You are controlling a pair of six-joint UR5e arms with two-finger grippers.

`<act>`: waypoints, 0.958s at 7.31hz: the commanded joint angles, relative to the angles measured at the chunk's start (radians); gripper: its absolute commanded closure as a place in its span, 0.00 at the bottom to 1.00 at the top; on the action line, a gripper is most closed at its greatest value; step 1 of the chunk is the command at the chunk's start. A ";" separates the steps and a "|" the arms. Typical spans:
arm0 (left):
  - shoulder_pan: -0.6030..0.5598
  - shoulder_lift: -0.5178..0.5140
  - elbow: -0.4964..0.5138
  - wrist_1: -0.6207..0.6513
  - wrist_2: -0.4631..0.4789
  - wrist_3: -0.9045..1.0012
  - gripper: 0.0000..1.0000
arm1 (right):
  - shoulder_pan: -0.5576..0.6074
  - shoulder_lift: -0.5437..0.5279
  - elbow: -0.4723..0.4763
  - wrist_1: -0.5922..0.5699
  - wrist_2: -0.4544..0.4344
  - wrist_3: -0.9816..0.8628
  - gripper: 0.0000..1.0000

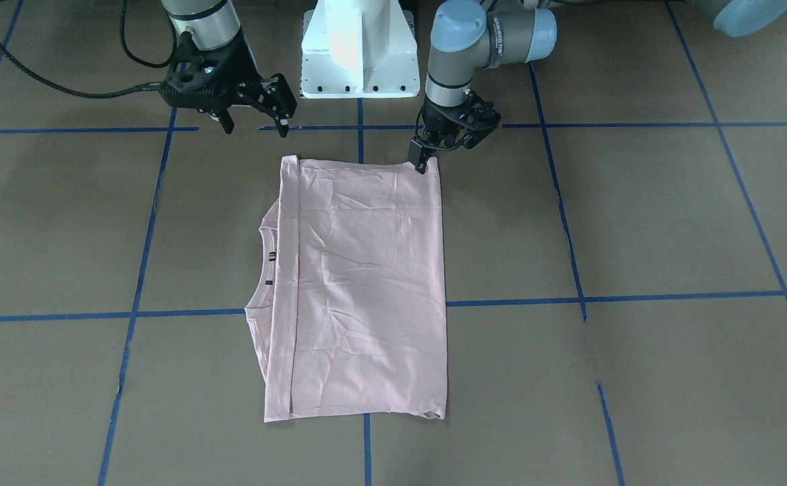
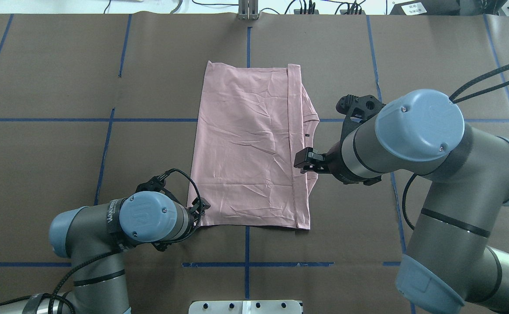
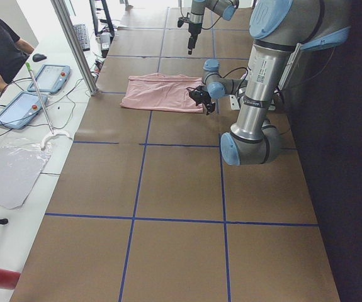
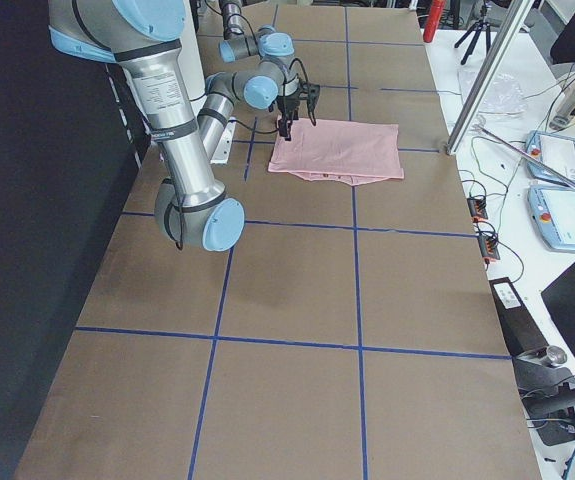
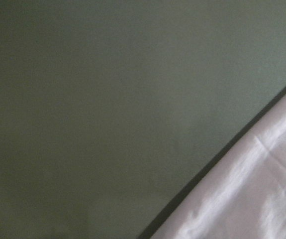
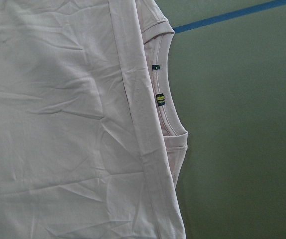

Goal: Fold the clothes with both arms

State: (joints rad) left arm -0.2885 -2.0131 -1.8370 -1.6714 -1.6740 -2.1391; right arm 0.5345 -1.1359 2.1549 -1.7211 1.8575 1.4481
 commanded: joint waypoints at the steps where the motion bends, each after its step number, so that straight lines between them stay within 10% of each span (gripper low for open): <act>1: 0.003 -0.006 0.001 0.006 0.010 -0.001 0.16 | 0.002 -0.002 0.002 0.000 0.000 0.000 0.00; 5: 0.002 -0.007 0.009 0.006 0.031 -0.005 0.43 | 0.004 -0.004 0.005 0.000 0.000 0.000 0.00; 7: 0.003 -0.009 0.009 0.004 0.034 -0.005 0.85 | 0.004 -0.005 0.008 0.000 -0.001 0.000 0.00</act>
State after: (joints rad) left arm -0.2866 -2.0210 -1.8290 -1.6662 -1.6427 -2.1445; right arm 0.5381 -1.1407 2.1613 -1.7211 1.8567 1.4481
